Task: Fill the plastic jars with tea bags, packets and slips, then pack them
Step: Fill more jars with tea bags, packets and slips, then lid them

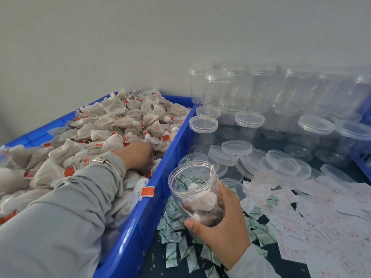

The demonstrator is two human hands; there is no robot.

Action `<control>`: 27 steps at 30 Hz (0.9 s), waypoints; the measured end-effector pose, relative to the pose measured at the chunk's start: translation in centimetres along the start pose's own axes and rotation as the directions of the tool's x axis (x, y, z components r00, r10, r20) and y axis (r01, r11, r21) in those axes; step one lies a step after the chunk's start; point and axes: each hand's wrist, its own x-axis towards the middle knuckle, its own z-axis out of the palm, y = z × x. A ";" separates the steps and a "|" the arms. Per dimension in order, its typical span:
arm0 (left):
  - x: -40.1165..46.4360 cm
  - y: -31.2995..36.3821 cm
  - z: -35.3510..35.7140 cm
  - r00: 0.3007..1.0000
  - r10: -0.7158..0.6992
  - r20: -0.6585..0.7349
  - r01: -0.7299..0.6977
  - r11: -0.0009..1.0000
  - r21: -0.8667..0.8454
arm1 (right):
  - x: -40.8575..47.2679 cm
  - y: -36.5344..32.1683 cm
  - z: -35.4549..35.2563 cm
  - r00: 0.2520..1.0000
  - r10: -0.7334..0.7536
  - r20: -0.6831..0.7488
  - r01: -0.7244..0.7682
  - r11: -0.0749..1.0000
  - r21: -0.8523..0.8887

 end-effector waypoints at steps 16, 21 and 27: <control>-2.0 0.7 -4.2 0.987 -0.029 -0.155 -0.158 -0.124 -0.980 | 0.0 0.2 0.0 0.999 0.039 0.016 -0.039 0.999 0.006; -4.2 2.7 -4.5 0.945 0.286 -0.158 -0.160 -0.018 -0.987 | 0.0 0.2 0.1 1.000 0.027 0.011 -0.027 0.999 0.025; -5.2 3.6 -4.2 0.869 0.483 -0.108 -0.200 0.143 -0.969 | 0.2 0.2 0.1 1.000 0.009 -0.020 -0.009 1.000 0.026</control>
